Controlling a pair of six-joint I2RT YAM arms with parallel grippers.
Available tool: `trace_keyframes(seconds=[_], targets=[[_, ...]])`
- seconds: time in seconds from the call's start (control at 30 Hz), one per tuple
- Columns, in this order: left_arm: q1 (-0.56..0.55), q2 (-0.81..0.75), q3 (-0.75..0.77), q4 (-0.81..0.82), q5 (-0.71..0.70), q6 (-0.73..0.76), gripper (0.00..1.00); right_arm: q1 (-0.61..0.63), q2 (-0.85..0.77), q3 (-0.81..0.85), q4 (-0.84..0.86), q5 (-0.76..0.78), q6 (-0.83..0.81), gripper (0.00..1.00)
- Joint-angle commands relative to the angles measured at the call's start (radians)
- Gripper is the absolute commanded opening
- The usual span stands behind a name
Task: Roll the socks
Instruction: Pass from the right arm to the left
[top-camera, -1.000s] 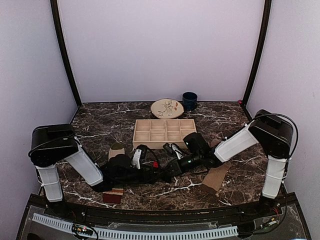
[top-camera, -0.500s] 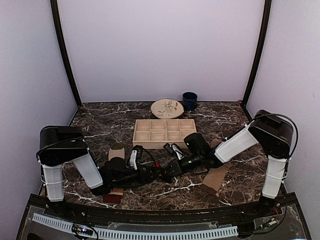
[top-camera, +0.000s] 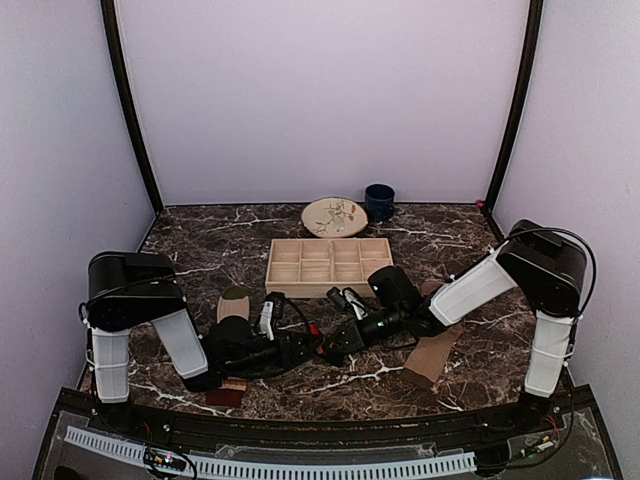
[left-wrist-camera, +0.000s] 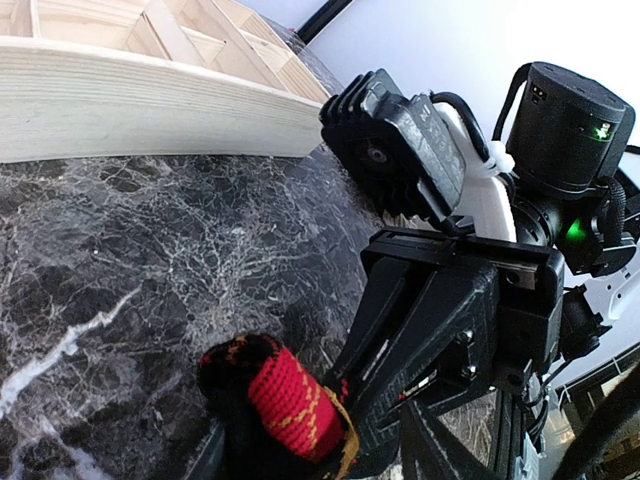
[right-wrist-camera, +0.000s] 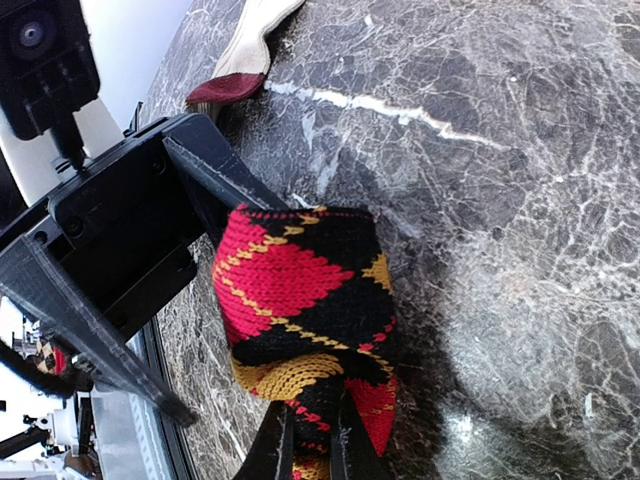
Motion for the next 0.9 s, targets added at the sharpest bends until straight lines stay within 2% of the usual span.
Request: trace_keyframes(seconds=[0.0,0.07,0.1,0.17,0.27,0.33,0.47,0.7,0.87], targets=[[-0.03,0.12,-0.06,-0.434,0.125,-0.065,0.53,0.002,0.012,-0.02,-0.06,0.027,0.009,0.0],[-0.03,0.121,-0.052,-0.447,0.129,-0.061,0.48,0.004,0.012,-0.018,-0.063,0.027,0.008,0.0],[-0.03,0.122,-0.048,-0.452,0.13,-0.059,0.4,0.006,0.013,-0.017,-0.066,0.029,0.005,0.0],[-0.03,0.124,-0.038,-0.471,0.132,-0.054,0.31,0.006,0.013,-0.013,-0.069,0.029,0.003,0.0],[-0.03,0.132,-0.014,-0.498,0.143,-0.043,0.27,0.011,0.011,-0.005,-0.085,0.037,-0.008,0.0],[-0.03,0.137,0.003,-0.512,0.148,-0.038,0.21,0.014,0.012,0.001,-0.095,0.042,-0.014,0.0],[-0.03,0.137,0.017,-0.529,0.151,-0.027,0.0,0.019,0.008,0.003,-0.108,0.059,-0.024,0.0],[-0.03,0.147,0.031,-0.513,0.162,-0.009,0.0,0.027,0.001,0.013,-0.143,0.095,-0.048,0.0],[-0.03,0.146,0.034,-0.502,0.131,0.008,0.0,0.029,-0.02,0.015,-0.192,0.146,-0.081,0.14]])
